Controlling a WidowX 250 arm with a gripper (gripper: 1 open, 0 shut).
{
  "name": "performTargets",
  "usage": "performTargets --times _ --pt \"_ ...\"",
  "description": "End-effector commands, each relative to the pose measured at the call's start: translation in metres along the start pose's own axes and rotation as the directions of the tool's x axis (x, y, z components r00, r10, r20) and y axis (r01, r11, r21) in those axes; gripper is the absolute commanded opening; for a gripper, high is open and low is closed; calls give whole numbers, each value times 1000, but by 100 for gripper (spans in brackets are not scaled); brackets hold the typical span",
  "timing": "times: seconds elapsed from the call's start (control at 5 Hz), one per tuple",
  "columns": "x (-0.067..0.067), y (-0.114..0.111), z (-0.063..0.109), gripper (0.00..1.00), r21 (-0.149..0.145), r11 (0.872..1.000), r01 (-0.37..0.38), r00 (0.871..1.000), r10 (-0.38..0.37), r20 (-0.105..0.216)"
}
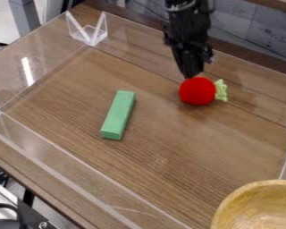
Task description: Move the red fruit to the right
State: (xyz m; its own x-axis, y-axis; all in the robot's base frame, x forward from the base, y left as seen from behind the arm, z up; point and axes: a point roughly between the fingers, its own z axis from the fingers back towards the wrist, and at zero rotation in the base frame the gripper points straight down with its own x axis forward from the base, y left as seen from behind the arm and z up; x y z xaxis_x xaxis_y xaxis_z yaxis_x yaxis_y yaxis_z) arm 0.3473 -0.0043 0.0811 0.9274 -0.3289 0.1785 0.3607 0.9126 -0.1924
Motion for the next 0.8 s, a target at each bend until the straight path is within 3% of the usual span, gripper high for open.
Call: performTargets --times 0.0,0.2,0.6 --pt "15 -3 11 0 42 998 -48 995 44 94" --pt "17 -9 -5 0 49 995 -85 992 79 103" --pt "24 4 -28 0 56 992 -113 986 106 126"
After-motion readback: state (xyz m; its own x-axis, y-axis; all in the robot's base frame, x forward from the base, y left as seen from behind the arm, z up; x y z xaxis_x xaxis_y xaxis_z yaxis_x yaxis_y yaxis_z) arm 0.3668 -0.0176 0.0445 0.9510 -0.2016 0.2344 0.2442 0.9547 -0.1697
